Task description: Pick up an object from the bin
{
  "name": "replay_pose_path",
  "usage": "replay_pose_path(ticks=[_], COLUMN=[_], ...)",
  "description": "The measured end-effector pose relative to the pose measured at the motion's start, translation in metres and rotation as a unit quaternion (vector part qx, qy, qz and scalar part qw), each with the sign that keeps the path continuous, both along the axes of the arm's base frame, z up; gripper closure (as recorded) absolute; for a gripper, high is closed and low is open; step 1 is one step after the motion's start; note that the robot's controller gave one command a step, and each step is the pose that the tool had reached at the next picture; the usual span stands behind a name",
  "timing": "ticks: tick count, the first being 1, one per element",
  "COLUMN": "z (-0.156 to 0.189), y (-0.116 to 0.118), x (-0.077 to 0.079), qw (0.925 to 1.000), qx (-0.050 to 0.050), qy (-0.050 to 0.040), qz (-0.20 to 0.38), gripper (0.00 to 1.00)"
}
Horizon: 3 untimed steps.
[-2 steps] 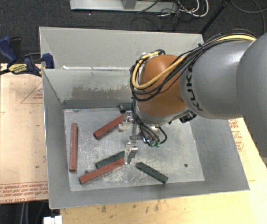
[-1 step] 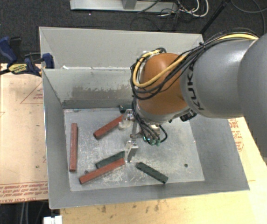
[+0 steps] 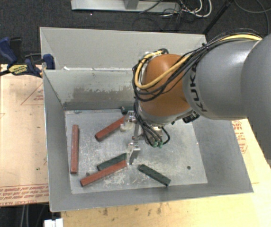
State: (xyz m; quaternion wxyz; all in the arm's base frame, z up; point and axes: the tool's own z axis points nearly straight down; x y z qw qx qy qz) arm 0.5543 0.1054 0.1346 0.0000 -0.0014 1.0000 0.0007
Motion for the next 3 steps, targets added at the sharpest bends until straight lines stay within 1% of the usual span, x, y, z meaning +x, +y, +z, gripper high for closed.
replay_pose_path(ticks=[1, 2, 3], z=[-0.053, -0.053, 0.084], y=[-0.011, -0.011, 0.025], x=[0.002, 0.002, -0.009], qw=[0.9881, 0.9881, 0.9877], qx=[0.0, 0.0, 0.0], qy=[-0.0024, -0.0024, -0.0017], qz=[0.154, 0.154, 0.156], gripper=[1.0, 1.0, 1.0])
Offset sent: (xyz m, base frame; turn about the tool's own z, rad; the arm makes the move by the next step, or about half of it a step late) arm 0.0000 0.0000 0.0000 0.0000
